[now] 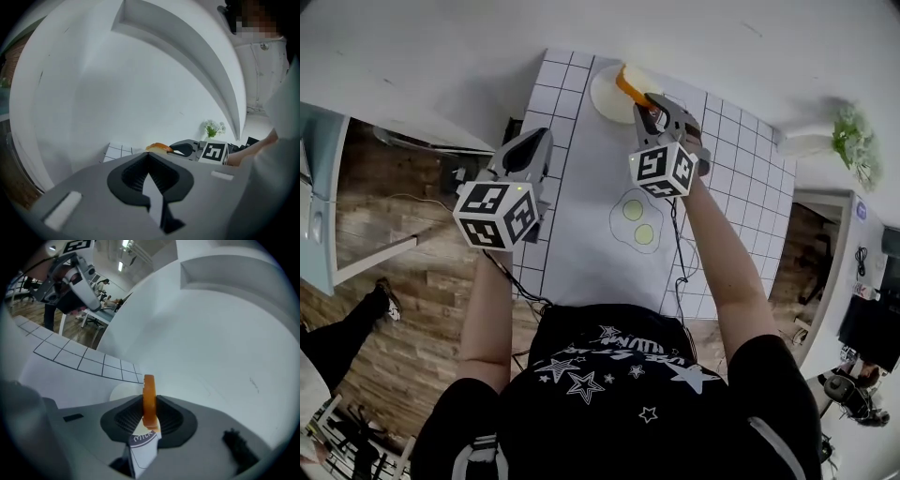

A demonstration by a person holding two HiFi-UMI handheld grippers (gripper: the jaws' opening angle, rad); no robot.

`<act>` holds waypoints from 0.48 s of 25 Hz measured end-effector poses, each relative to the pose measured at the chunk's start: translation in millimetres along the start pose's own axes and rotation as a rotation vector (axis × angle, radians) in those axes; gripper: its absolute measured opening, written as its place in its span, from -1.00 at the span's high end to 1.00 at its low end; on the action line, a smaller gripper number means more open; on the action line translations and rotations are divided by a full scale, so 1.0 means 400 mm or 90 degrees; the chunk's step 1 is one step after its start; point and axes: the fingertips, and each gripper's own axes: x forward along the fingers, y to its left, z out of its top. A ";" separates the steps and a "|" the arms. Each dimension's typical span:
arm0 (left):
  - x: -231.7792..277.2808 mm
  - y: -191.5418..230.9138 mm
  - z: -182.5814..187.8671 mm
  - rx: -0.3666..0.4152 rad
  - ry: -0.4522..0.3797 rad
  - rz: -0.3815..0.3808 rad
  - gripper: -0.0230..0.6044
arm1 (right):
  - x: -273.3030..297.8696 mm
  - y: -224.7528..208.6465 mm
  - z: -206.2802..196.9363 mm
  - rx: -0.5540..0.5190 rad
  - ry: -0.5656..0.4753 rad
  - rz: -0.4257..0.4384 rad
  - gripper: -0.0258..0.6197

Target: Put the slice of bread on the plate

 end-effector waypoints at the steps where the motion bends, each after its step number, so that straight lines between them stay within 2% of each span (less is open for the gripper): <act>1: 0.000 0.008 -0.006 -0.007 0.002 0.004 0.90 | 0.003 0.014 0.002 -0.013 -0.002 0.005 0.64; 8: -0.004 0.035 -0.034 -0.022 0.012 0.016 0.90 | 0.010 0.099 0.002 -0.146 -0.005 0.027 0.64; 12: -0.009 0.032 -0.051 -0.032 0.018 0.016 0.90 | 0.013 0.123 -0.004 -0.144 -0.009 0.039 0.64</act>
